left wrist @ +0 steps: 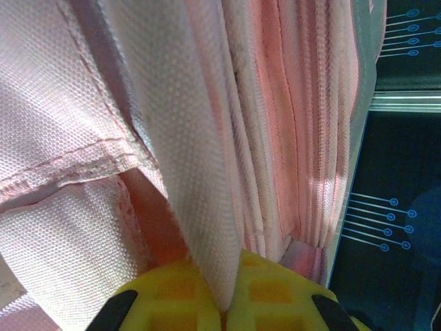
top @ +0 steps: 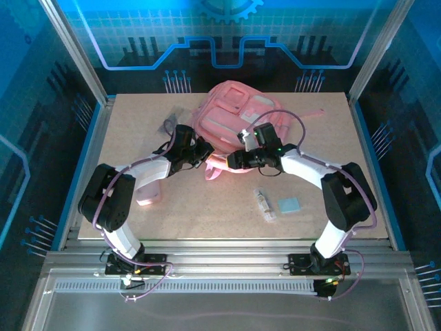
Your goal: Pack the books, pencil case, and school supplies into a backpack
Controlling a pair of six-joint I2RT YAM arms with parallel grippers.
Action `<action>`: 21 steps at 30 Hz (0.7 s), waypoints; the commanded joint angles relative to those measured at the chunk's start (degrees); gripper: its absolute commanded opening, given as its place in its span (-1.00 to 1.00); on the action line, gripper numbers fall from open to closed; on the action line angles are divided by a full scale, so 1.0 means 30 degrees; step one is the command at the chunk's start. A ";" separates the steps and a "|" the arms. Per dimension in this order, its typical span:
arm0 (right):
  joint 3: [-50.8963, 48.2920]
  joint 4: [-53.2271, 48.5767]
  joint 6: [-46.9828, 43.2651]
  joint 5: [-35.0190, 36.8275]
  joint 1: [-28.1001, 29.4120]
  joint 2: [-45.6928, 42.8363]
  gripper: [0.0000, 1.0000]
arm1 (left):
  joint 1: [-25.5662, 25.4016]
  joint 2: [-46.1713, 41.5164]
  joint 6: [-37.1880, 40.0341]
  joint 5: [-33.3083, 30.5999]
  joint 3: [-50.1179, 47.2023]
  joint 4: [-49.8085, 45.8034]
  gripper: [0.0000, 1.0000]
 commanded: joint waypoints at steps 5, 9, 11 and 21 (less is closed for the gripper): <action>0.1350 0.0827 -0.0306 0.0511 0.0619 0.0815 -0.11 | -0.0335 -0.0660 -0.0213 0.1030 -0.0184 0.2100 -1.00; 0.1955 0.0173 -0.0673 0.0815 0.0758 0.1412 -0.29 | -0.0331 -0.0710 -0.0281 0.1062 -0.0125 0.2217 -1.00; 0.2075 0.0026 -0.0819 0.0940 0.0851 0.1595 -0.35 | -0.0327 -0.0755 -0.0273 0.1035 -0.0096 0.2199 -1.00; 0.2231 -0.1498 -0.1830 0.3360 0.1472 0.2027 -0.82 | -0.0271 -0.0557 -0.0231 0.0913 0.0471 0.2080 -1.00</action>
